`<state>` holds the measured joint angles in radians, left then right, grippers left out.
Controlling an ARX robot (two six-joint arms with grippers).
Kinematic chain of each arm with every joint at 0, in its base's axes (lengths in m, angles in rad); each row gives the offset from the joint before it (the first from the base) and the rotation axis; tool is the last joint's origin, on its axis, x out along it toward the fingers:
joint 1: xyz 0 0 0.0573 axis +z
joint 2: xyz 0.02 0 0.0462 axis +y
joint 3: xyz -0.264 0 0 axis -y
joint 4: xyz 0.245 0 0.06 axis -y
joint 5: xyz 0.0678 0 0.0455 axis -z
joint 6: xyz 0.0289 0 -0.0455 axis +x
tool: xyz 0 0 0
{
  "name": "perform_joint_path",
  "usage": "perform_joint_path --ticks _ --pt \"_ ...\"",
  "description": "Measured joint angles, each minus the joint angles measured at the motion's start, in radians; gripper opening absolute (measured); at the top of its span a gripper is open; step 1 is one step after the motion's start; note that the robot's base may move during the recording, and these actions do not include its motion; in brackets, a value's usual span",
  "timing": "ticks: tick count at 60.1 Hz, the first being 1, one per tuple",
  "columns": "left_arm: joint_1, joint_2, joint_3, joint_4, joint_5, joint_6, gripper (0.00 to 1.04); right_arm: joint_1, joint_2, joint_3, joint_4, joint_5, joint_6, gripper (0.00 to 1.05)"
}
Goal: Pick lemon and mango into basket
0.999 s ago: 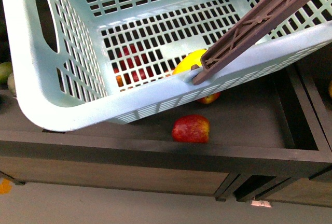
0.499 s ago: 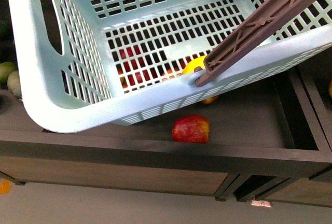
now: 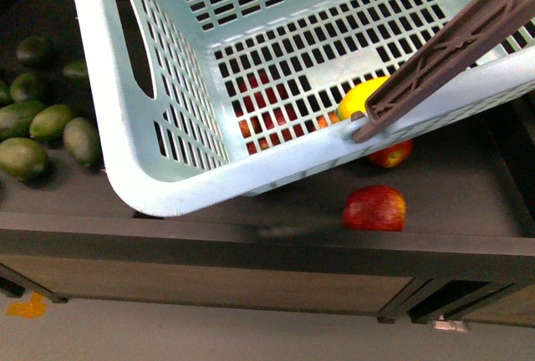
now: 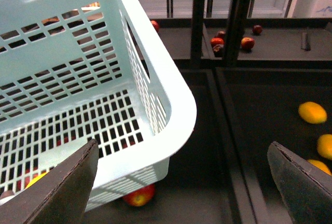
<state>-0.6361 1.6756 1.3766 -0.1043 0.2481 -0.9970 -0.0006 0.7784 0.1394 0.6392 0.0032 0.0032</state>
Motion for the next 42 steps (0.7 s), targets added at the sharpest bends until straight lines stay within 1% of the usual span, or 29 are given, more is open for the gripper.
perform_joint_path --ticks 26,42 --pt "0.011 0.000 -0.001 -0.001 -0.028 0.008 0.27 0.000 0.002 -0.005 -0.002 -0.002 0.000 0.96" --pt "0.011 0.000 -0.001 0.000 -0.011 0.006 0.27 0.000 0.000 -0.005 -0.003 -0.003 0.000 0.96"
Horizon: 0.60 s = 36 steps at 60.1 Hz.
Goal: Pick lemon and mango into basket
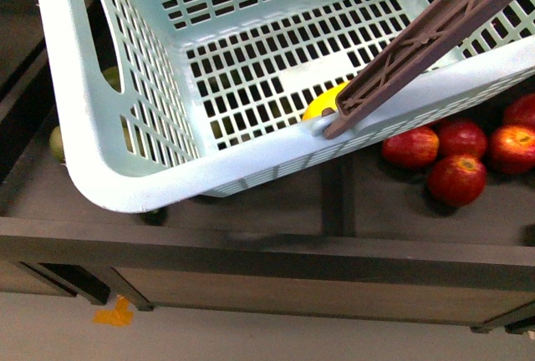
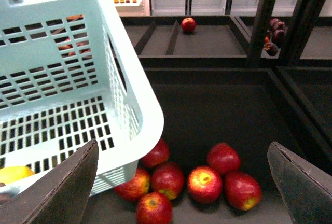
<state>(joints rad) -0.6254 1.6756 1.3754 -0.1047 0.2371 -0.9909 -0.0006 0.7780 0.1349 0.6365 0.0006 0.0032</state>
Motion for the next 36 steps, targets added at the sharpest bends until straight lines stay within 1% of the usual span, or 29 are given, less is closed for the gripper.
perform_joint_path --ticks 36 --pt "0.001 0.000 0.000 0.000 -0.005 0.000 0.27 0.000 0.001 0.001 0.000 0.000 0.000 0.96"
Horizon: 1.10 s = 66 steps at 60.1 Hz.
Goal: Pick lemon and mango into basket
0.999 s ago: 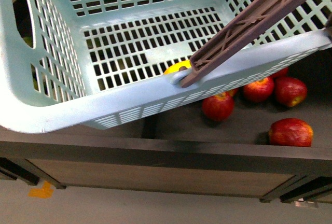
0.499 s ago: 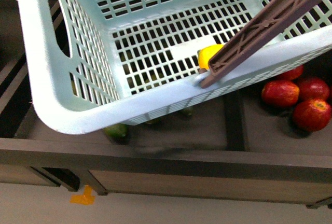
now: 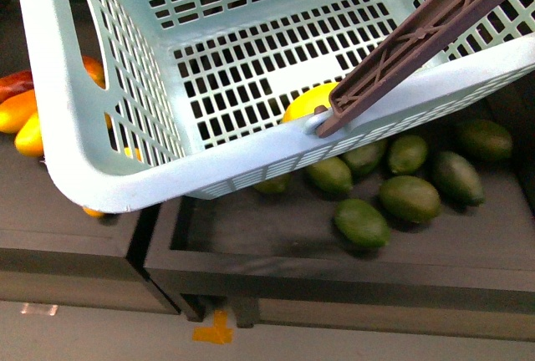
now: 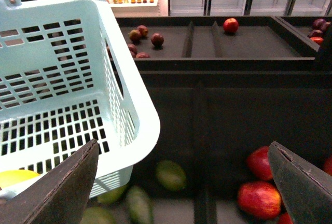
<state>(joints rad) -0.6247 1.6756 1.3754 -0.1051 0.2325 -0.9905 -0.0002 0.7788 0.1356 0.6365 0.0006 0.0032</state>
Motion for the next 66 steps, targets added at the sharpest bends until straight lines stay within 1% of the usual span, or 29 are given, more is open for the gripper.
perform_joint_path --ticks 66 --pt "0.000 0.000 0.000 0.000 -0.003 0.002 0.27 0.000 -0.001 0.000 0.000 -0.001 0.000 0.96"
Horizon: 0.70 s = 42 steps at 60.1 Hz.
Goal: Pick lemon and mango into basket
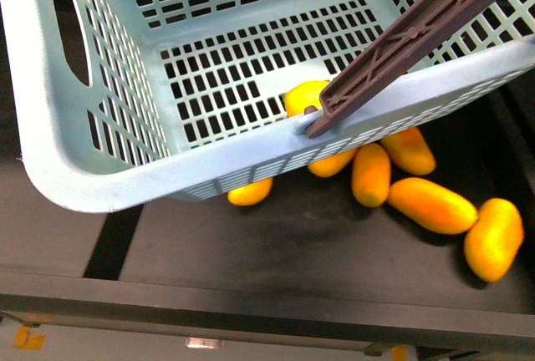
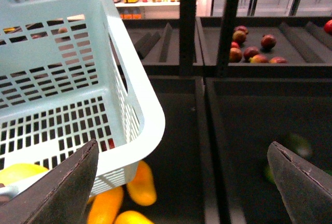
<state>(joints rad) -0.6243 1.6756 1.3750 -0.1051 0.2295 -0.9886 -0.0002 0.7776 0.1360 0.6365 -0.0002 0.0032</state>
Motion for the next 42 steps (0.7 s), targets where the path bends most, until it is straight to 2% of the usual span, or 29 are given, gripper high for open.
perform_joint_path --ticks 38,42 --pt "0.017 -0.002 0.000 0.000 -0.025 0.016 0.27 0.001 0.001 0.000 -0.003 0.003 0.003 0.96" --pt "0.013 -0.002 0.000 0.000 -0.016 0.013 0.27 0.026 0.007 0.093 -0.282 0.179 0.110 0.96"
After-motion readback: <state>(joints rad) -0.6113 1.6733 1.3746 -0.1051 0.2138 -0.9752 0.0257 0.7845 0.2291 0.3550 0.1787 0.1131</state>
